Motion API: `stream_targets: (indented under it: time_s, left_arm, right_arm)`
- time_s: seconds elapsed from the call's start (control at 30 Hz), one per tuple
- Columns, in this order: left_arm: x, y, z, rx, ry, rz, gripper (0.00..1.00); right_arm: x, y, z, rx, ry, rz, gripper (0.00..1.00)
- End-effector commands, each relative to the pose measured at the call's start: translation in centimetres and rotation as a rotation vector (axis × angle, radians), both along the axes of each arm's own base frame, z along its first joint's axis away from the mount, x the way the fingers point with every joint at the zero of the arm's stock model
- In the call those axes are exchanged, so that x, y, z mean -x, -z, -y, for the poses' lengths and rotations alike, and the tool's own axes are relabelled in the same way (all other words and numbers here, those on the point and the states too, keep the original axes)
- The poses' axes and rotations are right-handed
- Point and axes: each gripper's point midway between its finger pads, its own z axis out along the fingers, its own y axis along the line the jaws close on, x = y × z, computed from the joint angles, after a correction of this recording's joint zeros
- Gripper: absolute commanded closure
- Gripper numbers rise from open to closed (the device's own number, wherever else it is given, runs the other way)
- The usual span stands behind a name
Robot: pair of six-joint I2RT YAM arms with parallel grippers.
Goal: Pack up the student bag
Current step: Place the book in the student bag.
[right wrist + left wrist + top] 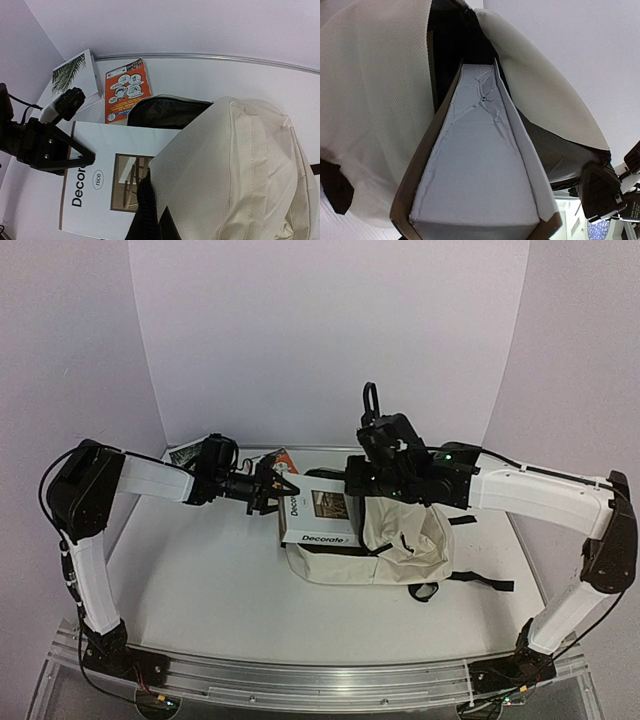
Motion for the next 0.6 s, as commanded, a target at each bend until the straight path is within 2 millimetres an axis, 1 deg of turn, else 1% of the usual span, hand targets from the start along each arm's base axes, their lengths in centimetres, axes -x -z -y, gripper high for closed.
stream_targets:
  time_s: [0.0,0.03,0.07,0.1,0.17,0.2,0.3,0.4,0.47,0.53,0.57]
  left_arm:
    - [-0.2,-2.6,3.9,0.085,0.091,0.087,0.83]
    - [-0.1,-2.8,4.3,0.090,0.098,0.093,0.83]
    - [0.2,-2.2,5.2,0.089,0.109,0.083,0.83]
    - [0.2,-1.9,5.6,0.087,0.110,0.075,0.83]
    - [0.5,-1.5,6.5,0.086,0.123,0.064,0.83]
    - [1.0,-1.4,7.3,0.089,0.139,0.059,0.83]
    - [1.5,-1.2,8.8,0.098,0.156,0.055,0.84]
    - [2.3,-0.7,10.2,0.102,0.190,0.032,0.84]
    - [2.4,-0.2,10.8,0.096,0.189,0.016,0.84]
    - [2.4,0.2,10.9,0.086,0.173,0.001,0.84]
    - [2.3,0.6,10.8,0.075,0.159,-0.011,0.84]
  right_arm:
    - [0.3,-6.2,-0.9,-0.193,-0.023,0.108,1.00]
    - [0.3,-6.3,-0.9,-0.196,-0.021,0.111,1.00]
    - [0.3,-6.6,-0.7,-0.206,-0.014,0.118,1.00]
    - [0.3,-6.8,-0.6,-0.213,-0.009,0.124,1.00]
    - [0.2,-7.2,-0.2,-0.227,0.012,0.137,1.00]
    - [0.0,-7.6,0.3,-0.242,0.038,0.154,1.00]
    - [-0.1,-8.2,0.9,-0.269,0.066,0.180,1.00]
    - [-0.4,-8.4,1.7,-0.278,0.114,0.200,1.00]
    - [-0.5,-8.4,2.6,-0.283,0.160,0.216,1.00]
    - [-0.6,-8.5,3.5,-0.293,0.204,0.231,1.00]
    - [-0.6,-8.7,4.3,-0.306,0.241,0.245,1.00]
